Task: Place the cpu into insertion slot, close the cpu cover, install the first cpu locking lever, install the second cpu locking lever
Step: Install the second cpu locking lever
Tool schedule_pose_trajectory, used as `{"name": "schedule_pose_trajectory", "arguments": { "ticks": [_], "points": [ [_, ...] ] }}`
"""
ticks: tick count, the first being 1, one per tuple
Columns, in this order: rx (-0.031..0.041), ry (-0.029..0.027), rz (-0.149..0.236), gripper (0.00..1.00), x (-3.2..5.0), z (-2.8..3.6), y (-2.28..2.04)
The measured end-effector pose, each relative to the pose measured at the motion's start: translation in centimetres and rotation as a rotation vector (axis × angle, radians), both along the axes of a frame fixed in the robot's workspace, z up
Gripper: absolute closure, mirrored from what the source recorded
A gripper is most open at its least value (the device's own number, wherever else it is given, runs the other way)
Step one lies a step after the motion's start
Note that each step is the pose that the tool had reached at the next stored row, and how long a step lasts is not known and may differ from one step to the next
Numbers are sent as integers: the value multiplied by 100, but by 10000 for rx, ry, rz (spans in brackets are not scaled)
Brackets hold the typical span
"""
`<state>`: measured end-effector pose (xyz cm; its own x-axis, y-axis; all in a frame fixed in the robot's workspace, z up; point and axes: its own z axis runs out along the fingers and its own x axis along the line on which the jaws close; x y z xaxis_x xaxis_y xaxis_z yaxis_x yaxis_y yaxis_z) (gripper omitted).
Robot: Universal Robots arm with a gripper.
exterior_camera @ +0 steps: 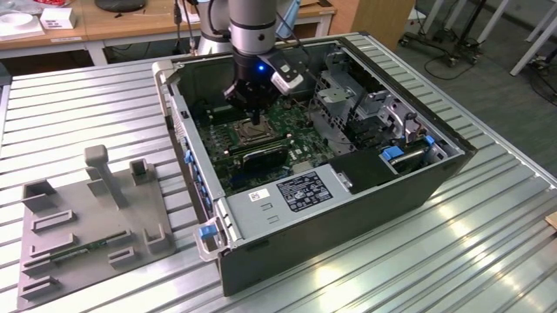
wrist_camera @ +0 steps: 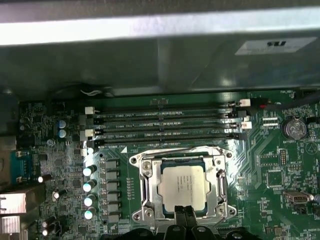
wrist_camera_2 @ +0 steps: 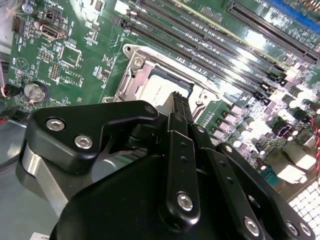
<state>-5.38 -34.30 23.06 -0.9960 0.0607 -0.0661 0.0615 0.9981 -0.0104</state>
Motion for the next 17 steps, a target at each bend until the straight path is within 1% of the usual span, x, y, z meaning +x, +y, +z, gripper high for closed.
{"name": "schedule_pose_trajectory", "arguments": {
  "ticks": [2, 6, 9, 13, 15, 16, 17],
  "points": [
    [0, 0, 0, 89, 0, 0, -20],
    [0, 0, 0, 89, 0, 0, -43],
    [-3, 2, -1, 89, -1, 5, -47],
    [14, 0, 0, 89, 0, 44, -50],
    [18, -1, 1, 89, 0, 52, -57],
    [18, -1, 0, 89, 0, 52, -65],
    [18, 0, 0, 89, 0, 53, -90]
  ]
}}
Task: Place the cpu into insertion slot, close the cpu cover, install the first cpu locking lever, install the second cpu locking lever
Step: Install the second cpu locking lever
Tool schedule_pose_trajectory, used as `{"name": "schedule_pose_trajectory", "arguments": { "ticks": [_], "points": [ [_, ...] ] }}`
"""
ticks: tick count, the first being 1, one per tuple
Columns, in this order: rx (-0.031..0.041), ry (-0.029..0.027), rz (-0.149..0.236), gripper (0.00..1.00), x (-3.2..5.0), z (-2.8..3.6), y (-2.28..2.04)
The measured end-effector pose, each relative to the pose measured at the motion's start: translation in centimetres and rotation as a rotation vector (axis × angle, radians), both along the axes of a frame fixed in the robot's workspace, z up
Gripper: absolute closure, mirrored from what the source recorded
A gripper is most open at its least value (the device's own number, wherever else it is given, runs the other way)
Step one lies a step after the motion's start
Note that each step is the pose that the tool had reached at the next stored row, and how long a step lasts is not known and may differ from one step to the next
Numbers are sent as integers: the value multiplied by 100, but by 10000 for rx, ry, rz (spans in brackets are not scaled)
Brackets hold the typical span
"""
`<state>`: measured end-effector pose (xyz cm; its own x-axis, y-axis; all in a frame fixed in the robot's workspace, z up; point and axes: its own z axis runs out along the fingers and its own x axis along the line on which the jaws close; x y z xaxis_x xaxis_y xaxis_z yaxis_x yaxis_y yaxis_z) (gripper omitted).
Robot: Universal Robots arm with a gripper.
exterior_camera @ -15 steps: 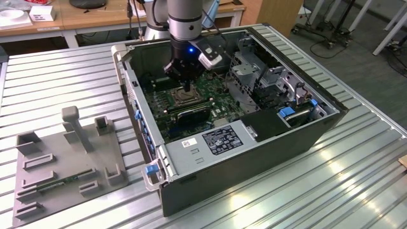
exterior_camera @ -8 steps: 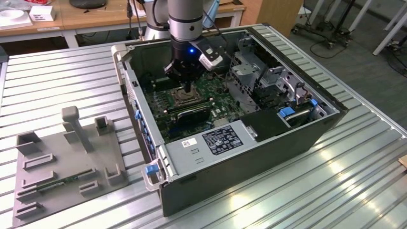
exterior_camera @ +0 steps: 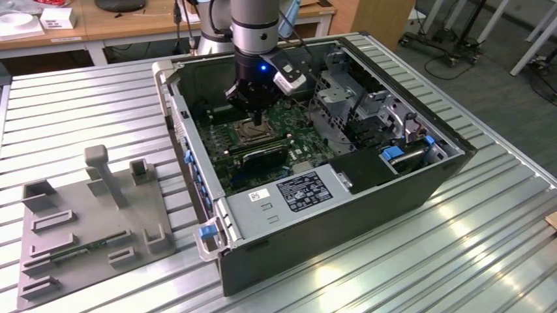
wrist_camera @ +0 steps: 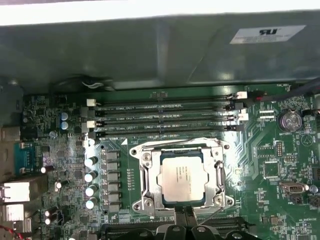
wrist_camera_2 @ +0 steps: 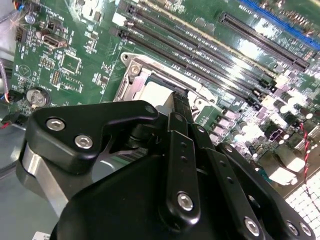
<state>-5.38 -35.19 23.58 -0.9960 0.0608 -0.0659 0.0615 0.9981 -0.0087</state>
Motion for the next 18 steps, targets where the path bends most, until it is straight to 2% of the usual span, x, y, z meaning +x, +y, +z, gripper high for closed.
{"name": "schedule_pose_trajectory", "arguments": {
  "ticks": [7, 11, 18],
  "points": [
    [0, 0, 0, 89, 0, 0, -84],
    [1, -2, -1, 89, -11, -1, -93],
    [-2, -3, 0, 89, -85, -15, -103]
  ]
}}
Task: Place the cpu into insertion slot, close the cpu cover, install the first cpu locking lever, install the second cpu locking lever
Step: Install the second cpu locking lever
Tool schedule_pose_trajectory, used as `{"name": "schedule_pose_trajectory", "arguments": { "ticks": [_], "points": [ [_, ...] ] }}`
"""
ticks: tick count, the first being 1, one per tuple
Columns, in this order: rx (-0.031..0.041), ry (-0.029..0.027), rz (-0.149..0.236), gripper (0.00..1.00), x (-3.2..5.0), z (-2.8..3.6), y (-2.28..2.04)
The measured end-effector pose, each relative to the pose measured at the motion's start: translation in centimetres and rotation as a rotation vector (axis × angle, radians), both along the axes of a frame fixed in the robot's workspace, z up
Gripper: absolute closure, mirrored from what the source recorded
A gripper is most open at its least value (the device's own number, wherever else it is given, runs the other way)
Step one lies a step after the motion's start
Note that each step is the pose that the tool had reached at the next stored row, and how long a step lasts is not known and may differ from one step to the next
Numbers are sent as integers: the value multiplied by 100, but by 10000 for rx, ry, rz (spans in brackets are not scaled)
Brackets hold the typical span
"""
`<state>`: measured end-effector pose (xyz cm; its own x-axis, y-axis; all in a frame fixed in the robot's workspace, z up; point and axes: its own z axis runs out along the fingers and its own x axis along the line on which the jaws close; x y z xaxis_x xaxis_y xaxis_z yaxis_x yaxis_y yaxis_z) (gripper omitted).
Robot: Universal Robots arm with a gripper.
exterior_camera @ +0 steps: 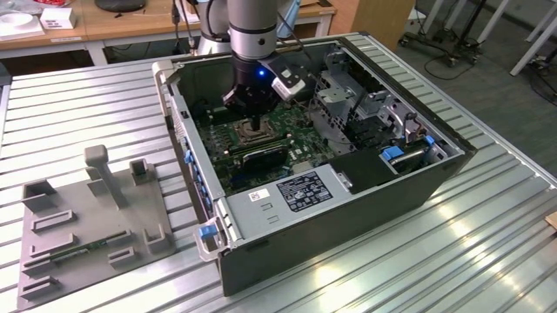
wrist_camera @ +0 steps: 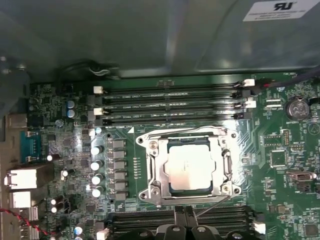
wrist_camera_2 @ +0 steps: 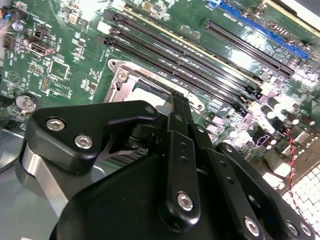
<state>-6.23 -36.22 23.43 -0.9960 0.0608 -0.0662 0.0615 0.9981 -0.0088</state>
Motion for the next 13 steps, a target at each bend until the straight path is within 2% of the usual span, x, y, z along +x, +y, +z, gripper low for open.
{"name": "schedule_pose_trajectory", "arguments": {
  "ticks": [8, 13],
  "points": [
    [2, -1, 0, 89, -58, -11, -39],
    [0, 0, -1, 89, -98, -43, -60]
  ]
}}
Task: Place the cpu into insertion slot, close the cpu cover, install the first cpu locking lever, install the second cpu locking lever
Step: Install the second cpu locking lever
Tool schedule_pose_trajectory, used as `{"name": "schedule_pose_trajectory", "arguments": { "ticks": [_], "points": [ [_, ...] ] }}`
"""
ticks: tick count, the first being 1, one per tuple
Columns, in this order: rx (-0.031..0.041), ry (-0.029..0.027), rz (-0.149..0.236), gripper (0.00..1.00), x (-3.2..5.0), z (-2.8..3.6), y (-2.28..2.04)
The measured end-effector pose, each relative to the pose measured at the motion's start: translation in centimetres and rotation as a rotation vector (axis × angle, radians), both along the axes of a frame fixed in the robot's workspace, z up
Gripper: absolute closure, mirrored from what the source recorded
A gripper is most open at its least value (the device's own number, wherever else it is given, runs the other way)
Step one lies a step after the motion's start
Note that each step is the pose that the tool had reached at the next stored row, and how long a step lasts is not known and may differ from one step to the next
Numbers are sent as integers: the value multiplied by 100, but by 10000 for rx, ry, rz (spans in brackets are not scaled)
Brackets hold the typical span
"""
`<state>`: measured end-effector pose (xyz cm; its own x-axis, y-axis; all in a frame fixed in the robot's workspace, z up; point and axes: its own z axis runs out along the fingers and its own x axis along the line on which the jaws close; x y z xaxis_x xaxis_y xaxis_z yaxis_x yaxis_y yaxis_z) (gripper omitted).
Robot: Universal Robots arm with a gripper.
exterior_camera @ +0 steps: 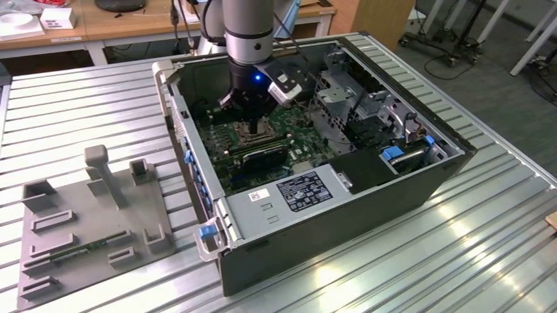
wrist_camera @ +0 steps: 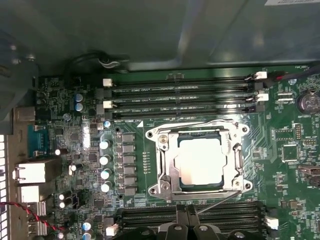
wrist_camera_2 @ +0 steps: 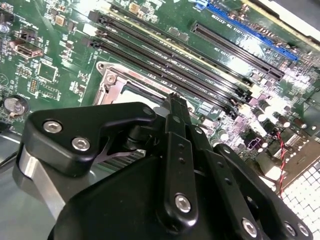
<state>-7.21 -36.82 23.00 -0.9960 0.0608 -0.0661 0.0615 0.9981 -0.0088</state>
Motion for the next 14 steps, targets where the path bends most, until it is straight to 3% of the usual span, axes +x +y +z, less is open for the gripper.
{"name": "schedule_pose_trajectory", "arguments": {
  "ticks": [14],
  "points": [
    [0, 0, 0, 89, -3, -7, -1]
  ]
}}
